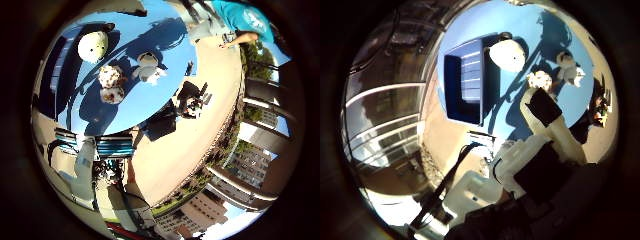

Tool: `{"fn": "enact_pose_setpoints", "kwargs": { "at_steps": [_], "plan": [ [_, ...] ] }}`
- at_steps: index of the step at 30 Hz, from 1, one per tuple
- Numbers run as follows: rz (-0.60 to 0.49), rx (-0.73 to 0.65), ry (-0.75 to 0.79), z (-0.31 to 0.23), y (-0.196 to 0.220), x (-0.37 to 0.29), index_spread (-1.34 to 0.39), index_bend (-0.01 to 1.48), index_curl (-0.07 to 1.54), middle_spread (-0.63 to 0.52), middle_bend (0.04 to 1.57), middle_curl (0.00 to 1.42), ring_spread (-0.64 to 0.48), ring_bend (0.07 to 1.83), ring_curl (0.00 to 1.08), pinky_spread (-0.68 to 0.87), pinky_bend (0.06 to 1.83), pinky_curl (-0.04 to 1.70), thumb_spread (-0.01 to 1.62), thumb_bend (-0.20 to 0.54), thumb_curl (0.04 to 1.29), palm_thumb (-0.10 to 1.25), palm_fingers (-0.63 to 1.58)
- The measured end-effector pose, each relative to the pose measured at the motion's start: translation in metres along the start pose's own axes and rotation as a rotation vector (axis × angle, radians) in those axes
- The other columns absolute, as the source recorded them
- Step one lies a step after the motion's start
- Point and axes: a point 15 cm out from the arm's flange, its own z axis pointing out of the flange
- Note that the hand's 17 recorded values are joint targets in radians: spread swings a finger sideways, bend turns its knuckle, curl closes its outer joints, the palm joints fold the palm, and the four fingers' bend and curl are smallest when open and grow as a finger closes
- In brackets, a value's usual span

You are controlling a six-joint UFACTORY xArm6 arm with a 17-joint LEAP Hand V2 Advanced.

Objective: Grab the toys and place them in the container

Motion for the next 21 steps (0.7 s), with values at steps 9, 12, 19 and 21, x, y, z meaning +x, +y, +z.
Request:
{"fn": "enact_pose_setpoints", "kwargs": {
  "at_steps": [9,12,19,21],
  "plan": [
    [0.077,0.001,-0.012,0.002,-0.029,0.046,-0.2,0.17,0.34,0.0,0.16,0.29,0.25,0.29,0.32,0.41,0.49,0.21,1.25,-0.028,0.33,0.74,0.2],
    [0.103,-0.008,-0.02,0.016,-0.041,0.063,-0.18,0.17,0.33,0.0,0.17,0.3,0.26,0.3,0.32,0.41,0.5,0.21,1.26,-0.036,0.32,0.67,0.2],
    [0.217,0.023,0.011,0.051,-0.071,0.116,-0.12,0.16,0.3,0.03,0.17,0.31,0.27,0.34,0.33,0.43,0.56,0.22,1.25,-0.03,0.31,0.58,0.24],
    [0.232,0.025,0.013,0.066,-0.081,0.129,-0.11,0.16,0.29,0.03,0.17,0.31,0.28,0.36,0.33,0.43,0.57,0.22,1.25,-0.027,0.32,0.57,0.24]
  ]
}}
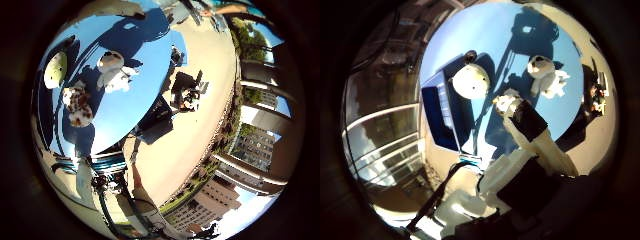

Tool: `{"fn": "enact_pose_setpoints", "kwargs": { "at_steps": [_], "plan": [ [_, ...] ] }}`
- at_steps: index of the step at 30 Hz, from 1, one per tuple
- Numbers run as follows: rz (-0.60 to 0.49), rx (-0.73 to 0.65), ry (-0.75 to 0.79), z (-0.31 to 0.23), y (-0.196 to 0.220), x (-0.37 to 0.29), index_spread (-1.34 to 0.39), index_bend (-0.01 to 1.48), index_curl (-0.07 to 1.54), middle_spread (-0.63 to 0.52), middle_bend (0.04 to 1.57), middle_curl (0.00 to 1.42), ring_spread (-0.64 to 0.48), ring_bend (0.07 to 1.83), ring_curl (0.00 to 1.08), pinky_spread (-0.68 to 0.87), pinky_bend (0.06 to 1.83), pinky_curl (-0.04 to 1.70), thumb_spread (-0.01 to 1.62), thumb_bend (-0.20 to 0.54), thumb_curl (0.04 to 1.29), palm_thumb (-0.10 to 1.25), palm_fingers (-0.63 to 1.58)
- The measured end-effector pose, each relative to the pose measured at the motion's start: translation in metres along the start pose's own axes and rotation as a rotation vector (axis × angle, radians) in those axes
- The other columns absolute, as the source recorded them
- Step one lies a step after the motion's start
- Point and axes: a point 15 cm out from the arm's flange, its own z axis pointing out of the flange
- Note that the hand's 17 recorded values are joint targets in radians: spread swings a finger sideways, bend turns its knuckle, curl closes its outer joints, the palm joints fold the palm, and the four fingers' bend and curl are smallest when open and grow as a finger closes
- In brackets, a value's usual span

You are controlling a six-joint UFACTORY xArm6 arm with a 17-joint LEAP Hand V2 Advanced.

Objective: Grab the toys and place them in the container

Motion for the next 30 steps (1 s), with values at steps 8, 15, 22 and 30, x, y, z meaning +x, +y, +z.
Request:
{"fn": "enact_pose_setpoints", "kwargs": {
  "at_steps": [8,15,22,30],
  "plan": [
    [0.063,-0.069,-0.005,0.076,-0.027,0.031,-0.06,0.17,0.28,0.04,0.18,0.31,0.29,0.4,0.33,0.44,0.64,0.22,1.23,-0.023,0.32,0.57,0.26],
    [0.084,-0.087,-0.011,0.131,-0.051,0.04,-0.05,0.16,0.27,0.04,0.18,0.32,0.29,0.42,0.33,0.45,0.68,0.21,1.21,-0.018,0.33,0.58,0.27],
    [0.084,-0.106,-0.015,0.163,-0.065,0.031,-0.04,0.17,0.27,0.03,0.18,0.32,0.28,0.45,0.34,0.45,0.7,0.2,1.19,-0.018,0.34,0.63,0.27],
    [0.068,-0.149,0.015,0.184,-0.07,0.019,-0.06,0.12,0.23,-0.04,0.29,0.37,0.24,0.6,0.35,0.45,0.82,0.18,1.17,-0.02,0.35,0.67,0.59]
  ]
}}
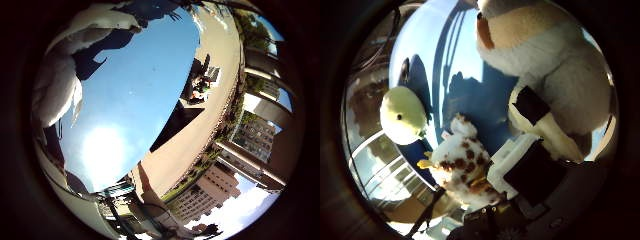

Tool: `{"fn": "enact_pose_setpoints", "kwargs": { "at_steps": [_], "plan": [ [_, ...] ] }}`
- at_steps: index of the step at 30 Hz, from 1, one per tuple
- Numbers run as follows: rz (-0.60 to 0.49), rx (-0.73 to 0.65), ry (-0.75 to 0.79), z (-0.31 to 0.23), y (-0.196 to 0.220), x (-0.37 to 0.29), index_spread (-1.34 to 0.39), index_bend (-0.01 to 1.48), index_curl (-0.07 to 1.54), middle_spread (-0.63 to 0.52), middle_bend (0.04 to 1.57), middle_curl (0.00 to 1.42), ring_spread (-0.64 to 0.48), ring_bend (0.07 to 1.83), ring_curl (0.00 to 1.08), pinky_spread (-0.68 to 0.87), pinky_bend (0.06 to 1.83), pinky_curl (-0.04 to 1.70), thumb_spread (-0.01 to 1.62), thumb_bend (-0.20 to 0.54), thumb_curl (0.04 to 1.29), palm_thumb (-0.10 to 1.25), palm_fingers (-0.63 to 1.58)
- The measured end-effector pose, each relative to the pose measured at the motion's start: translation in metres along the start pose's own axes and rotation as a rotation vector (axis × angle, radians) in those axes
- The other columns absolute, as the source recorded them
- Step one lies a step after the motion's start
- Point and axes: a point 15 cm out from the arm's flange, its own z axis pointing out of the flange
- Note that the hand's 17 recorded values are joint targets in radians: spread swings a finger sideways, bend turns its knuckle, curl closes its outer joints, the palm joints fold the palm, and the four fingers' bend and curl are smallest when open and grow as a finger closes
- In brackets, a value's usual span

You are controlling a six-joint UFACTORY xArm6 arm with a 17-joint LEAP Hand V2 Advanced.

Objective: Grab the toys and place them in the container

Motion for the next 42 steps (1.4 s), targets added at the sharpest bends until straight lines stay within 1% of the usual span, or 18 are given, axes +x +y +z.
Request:
{"fn": "enact_pose_setpoints", "kwargs": {
  "at_steps": [1,2,3,4,5,7,11,12,13,14,17,21,24,28,31,35,37,42],
  "plan": [
    [-0.002,-0.003,0.005,0.0,0.001,0.0,-0.12,0.1,0.21,-0.08,0.38,0.41,0.2,0.74,0.39,0.43,0.91,0.21,1.16,-0.014,0.36,0.7,0.82],
    [-0.003,-0.005,0.009,-0.001,0.002,0.001,-0.13,0.09,0.2,-0.09,0.42,0.42,0.19,0.76,0.39,0.42,0.92,0.21,1.16,-0.012,0.36,0.71,0.84],
    [-0.004,0.0,0.012,-0.004,0.001,0.001,-0.19,0.09,0.16,-0.12,0.58,0.5,0.15,0.99,0.48,0.4,0.92,0.22,1.15,-0.002,0.37,0.75,0.98],
    [-0.005,0.006,0.015,-0.008,0.002,0.001,-0.21,0.09,0.15,-0.13,0.61,0.51,0.14,1.03,0.5,0.4,0.92,0.22,1.14,-0.003,0.38,0.76,0.97],
    [-0.007,0.009,0.016,-0.01,0.002,0.001,-0.24,0.11,0.13,-0.15,0.69,0.56,0.11,1.13,0.54,0.39,0.95,0.24,1.14,0.001,0.39,0.8,0.98],
    [-0.006,0.023,0.017,-0.018,0.003,0.002,-0.31,0.16,0.1,-0.19,0.81,0.64,0.06,1.25,0.62,0.37,1.05,0.28,1.12,0.001,0.41,0.85,1.0],
    [0.013,0.108,0.028,-0.067,0.014,0.013,-0.42,0.25,0.06,-0.22,0.93,0.74,0.0,1.3,0.67,0.33,1.25,0.35,1.1,0.007,0.46,0.94,1.09],
    [0.019,0.119,0.029,-0.077,0.019,0.016,-0.44,0.26,0.06,-0.22,0.95,0.76,-0.01,1.3,0.68,0.32,1.28,0.36,1.1,0.007,0.46,0.95,1.09],
    [0.025,0.129,0.031,-0.089,0.026,0.018,-0.49,0.31,0.04,-0.23,0.99,0.8,-0.02,1.31,0.7,0.29,1.37,0.4,1.1,0.009,0.49,0.98,1.09],
    [0.031,0.131,0.03,-0.098,0.035,0.019,-0.53,0.34,0.03,-0.24,1.01,0.83,-0.04,1.32,0.71,0.28,1.41,0.43,1.1,0.009,0.5,0.99,1.07],
    [0.021,0.133,0.025,-0.124,0.058,0.019,-0.61,0.41,0.0,-0.25,1.05,0.88,-0.06,1.33,0.73,0.24,1.48,0.48,1.11,-0.001,0.53,1.01,1.04],
    [-0.016,0.195,0.001,-0.176,0.089,0.0,-0.72,0.52,-0.02,-0.26,1.08,0.96,-0.09,1.36,0.77,0.18,1.55,0.54,1.12,-0.013,0.58,1.01,0.98],
    [-0.079,0.231,-0.009,-0.214,0.117,-0.029,-0.78,0.58,-0.02,-0.26,1.1,1.0,-0.1,1.38,0.79,0.16,1.58,0.58,1.13,-0.014,0.6,1.0,0.96],
    [-0.187,0.284,-0.031,-0.264,0.163,-0.087,-0.87,0.67,-0.02,-0.27,1.13,1.04,-0.12,1.41,0.81,0.14,1.61,0.62,1.13,-0.015,0.63,1.0,0.91],
    [-0.273,0.312,-0.033,-0.289,0.192,-0.128,-0.91,0.71,-0.02,-0.27,1.14,1.07,-0.12,1.43,0.82,0.13,1.62,0.65,1.14,-0.015,0.64,0.99,0.88],
    [-0.412,0.308,-0.041,-0.304,0.226,-0.191,-0.96,0.77,-0.02,-0.27,1.16,1.1,-0.13,1.45,0.83,0.12,1.63,0.68,1.15,-0.012,0.66,0.99,0.86],
    [-0.475,0.301,-0.071,-0.307,0.243,-0.224,-0.98,0.79,-0.02,-0.27,1.16,1.11,-0.13,1.46,0.84,0.11,1.64,0.7,1.15,-0.014,0.67,0.99,0.85],
    [-0.568,0.258,-0.126,-0.302,0.27,-0.294,-1.04,0.86,-0.02,-0.27,1.18,1.14,-0.13,1.48,0.85,0.11,1.64,0.74,1.17,-0.016,0.69,0.97,0.82]
  ]
}}
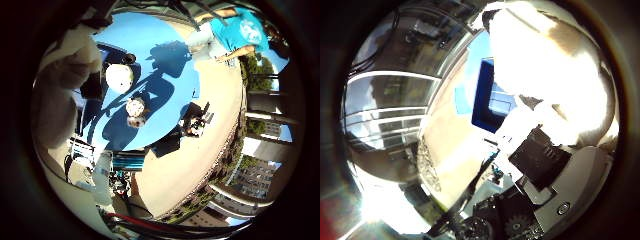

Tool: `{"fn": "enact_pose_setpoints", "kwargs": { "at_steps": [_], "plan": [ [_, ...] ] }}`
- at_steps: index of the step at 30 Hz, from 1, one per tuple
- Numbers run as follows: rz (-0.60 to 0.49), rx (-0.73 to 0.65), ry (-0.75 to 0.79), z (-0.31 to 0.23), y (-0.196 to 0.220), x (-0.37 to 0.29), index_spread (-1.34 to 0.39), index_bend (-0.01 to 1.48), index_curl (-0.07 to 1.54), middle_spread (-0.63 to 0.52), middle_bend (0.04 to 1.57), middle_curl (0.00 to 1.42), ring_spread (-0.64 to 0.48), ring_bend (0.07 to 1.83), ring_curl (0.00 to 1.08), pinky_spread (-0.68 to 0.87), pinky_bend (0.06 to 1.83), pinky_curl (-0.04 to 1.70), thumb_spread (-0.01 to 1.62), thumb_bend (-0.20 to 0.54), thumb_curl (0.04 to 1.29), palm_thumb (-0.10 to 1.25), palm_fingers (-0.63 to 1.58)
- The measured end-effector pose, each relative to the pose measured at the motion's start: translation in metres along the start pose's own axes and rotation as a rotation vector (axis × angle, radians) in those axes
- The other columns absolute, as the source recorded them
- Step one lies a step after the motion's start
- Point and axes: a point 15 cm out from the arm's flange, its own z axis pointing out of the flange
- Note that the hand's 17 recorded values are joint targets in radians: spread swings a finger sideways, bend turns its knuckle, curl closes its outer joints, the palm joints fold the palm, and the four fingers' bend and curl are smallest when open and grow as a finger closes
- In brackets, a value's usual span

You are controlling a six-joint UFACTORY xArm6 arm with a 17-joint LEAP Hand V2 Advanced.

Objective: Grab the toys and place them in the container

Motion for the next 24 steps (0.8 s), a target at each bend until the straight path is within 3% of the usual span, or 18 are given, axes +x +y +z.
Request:
{"fn": "enact_pose_setpoints", "kwargs": {
  "at_steps": [10,13,15,16,17,18,24],
  "plan": [
    [-0.017,-0.134,-0.035,0.096,-0.039,-0.052,-1.09,0.94,-0.01,-0.27,1.2,1.16,-0.13,1.5,0.85,0.1,1.62,0.8,1.19,-0.032,0.7,0.91,0.76],
    [-0.006,-0.173,-0.039,0.121,-0.045,-0.052,-0.99,1.01,0.01,-0.26,1.13,1.11,-0.09,1.45,0.8,0.12,1.5,0.8,1.19,-0.037,0.64,0.86,0.74],
    [-0.001,-0.21,-0.043,0.135,-0.046,-0.051,-0.87,1.04,0.04,-0.24,1.0,1.04,-0.05,1.31,0.74,0.16,1.47,0.77,1.19,-0.041,0.61,0.83,0.68],
    [0.001,-0.231,-0.045,0.142,-0.046,-0.05,-0.69,0.97,0.04,-0.22,0.79,0.96,0.0,1.21,0.73,0.2,1.45,0.78,1.19,-0.038,0.59,0.81,0.3],
    [0.002,-0.253,-0.048,0.148,-0.046,-0.05,-0.57,0.95,0.06,-0.19,0.66,0.9,0.05,1.15,0.72,0.23,1.41,0.79,1.19,-0.035,0.57,0.8,0.07],
    [0.003,-0.28,-0.05,0.155,-0.045,-0.049,-0.45,0.91,0.07,-0.14,0.55,0.81,0.11,1.0,0.62,0.27,1.28,0.71,1.2,-0.03,0.55,0.8,-0.11],
    [-0.013,-0.403,-0.07,0.203,-0.052,-0.046,-0.31,0.65,0.08,-0.02,0.3,0.59,0.21,0.65,0.41,0.34,0.88,0.5,1.21,-0.028,0.49,0.76,-0.19]
  ]
}}
